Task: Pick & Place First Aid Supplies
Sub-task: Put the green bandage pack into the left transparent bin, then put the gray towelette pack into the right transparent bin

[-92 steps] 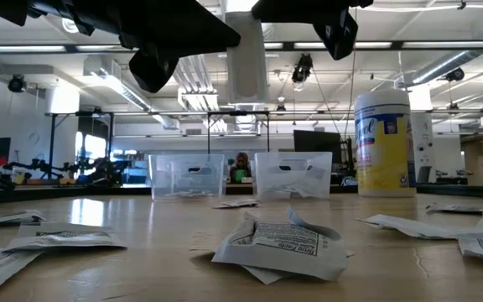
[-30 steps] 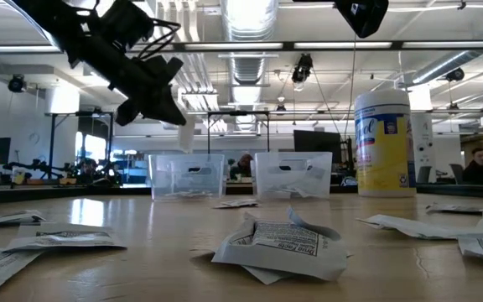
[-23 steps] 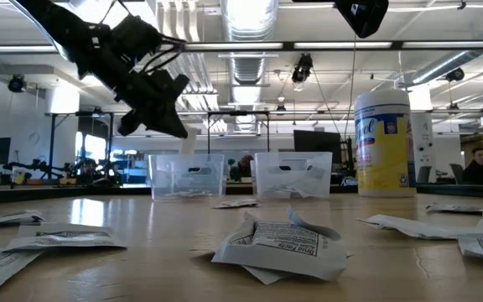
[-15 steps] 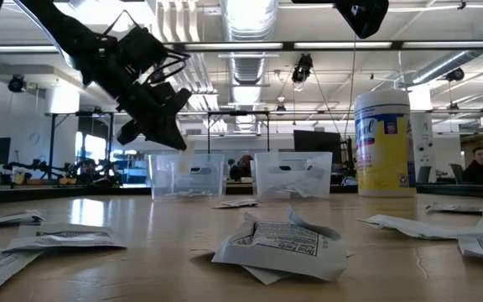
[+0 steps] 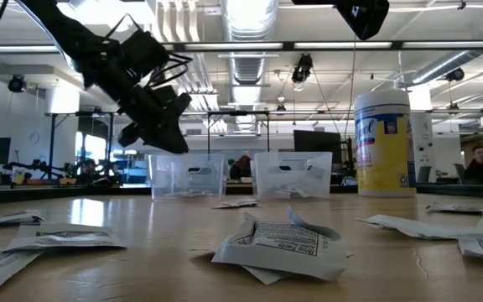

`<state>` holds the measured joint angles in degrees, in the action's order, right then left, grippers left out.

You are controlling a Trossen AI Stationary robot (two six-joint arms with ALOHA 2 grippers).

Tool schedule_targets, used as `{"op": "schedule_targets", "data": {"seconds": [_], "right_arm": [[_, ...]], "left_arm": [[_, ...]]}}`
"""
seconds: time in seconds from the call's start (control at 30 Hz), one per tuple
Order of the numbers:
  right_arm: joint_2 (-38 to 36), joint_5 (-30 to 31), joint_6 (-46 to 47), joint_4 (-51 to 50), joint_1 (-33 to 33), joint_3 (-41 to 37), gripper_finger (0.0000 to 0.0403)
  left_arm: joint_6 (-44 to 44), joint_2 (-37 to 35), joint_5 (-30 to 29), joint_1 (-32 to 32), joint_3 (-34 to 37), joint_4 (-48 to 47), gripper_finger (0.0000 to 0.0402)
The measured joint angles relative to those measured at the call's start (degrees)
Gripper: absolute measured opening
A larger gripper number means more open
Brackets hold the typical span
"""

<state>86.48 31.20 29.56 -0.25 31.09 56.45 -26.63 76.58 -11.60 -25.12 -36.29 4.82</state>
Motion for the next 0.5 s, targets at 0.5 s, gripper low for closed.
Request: {"op": "schedule_targets", "data": {"seconds": [0.5], "right_arm": [[0.0, -0.14, 0.2, -0.45, 0.03, 0.0, 0.0074]], "left_arm": [[6.0, -5.52, 1.52, -0.72, -3.59, -1.35, 0.0155]]}}
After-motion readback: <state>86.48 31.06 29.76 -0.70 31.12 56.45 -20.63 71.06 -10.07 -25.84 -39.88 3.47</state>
